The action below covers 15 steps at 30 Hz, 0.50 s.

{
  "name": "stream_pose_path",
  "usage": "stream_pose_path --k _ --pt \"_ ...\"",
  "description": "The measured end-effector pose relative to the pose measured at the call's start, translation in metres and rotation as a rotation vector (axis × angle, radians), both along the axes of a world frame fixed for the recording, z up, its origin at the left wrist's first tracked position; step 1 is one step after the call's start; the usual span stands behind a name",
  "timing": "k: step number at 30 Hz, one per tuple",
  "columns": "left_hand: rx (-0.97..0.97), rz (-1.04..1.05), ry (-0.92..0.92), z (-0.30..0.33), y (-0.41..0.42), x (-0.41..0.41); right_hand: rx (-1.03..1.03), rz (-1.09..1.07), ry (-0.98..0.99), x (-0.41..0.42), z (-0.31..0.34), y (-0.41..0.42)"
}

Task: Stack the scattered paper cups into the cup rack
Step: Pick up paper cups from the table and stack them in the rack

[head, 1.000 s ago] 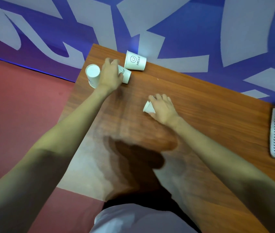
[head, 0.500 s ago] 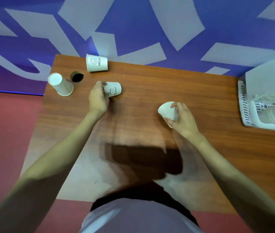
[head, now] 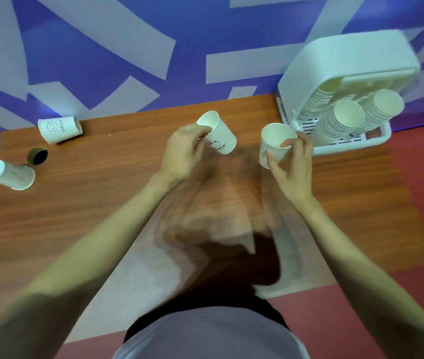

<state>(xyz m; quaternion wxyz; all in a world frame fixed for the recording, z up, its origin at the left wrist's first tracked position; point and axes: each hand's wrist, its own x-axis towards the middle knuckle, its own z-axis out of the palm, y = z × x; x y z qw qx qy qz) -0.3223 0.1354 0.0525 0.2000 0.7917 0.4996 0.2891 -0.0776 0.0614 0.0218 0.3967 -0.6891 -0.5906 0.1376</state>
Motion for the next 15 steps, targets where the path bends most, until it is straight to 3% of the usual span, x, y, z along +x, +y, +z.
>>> stream_pose_path --k 9,15 --pt "0.125 -0.114 -0.067 0.024 -0.012 0.092 0.44 -0.242 -0.013 0.108 0.044 0.022" --pt "0.18 -0.122 -0.086 0.039 -0.01 0.124 0.409 -0.255 -0.018 0.146 0.035 0.04"
